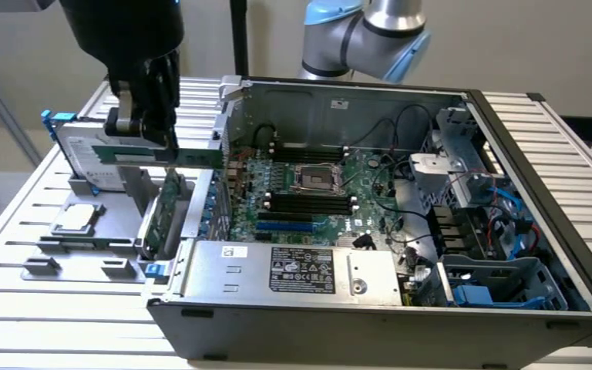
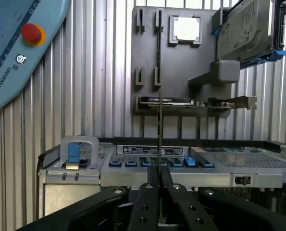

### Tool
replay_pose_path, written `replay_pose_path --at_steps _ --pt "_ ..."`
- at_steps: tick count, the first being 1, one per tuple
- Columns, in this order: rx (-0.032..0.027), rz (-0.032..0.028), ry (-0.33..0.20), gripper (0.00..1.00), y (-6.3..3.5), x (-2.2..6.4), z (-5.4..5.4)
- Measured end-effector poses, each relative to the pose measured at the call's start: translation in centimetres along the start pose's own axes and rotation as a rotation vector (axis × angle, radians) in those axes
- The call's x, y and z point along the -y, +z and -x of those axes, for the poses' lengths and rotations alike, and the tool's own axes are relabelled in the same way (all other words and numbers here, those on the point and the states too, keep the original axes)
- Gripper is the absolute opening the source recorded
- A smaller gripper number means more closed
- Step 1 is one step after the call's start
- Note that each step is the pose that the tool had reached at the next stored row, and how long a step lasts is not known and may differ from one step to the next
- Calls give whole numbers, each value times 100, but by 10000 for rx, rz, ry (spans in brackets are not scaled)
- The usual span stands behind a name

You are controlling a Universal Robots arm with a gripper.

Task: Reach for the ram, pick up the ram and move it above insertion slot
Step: 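Pick up the ram and move it above insertion slot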

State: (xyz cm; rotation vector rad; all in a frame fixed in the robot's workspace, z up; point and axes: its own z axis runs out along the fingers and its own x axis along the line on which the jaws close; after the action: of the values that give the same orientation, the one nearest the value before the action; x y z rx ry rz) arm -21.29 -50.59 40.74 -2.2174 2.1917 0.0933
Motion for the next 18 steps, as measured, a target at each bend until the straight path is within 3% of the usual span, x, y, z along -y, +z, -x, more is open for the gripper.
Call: replay_pose_path --at_steps 18 --pt "13 -1 -1 13 -19 819 31"
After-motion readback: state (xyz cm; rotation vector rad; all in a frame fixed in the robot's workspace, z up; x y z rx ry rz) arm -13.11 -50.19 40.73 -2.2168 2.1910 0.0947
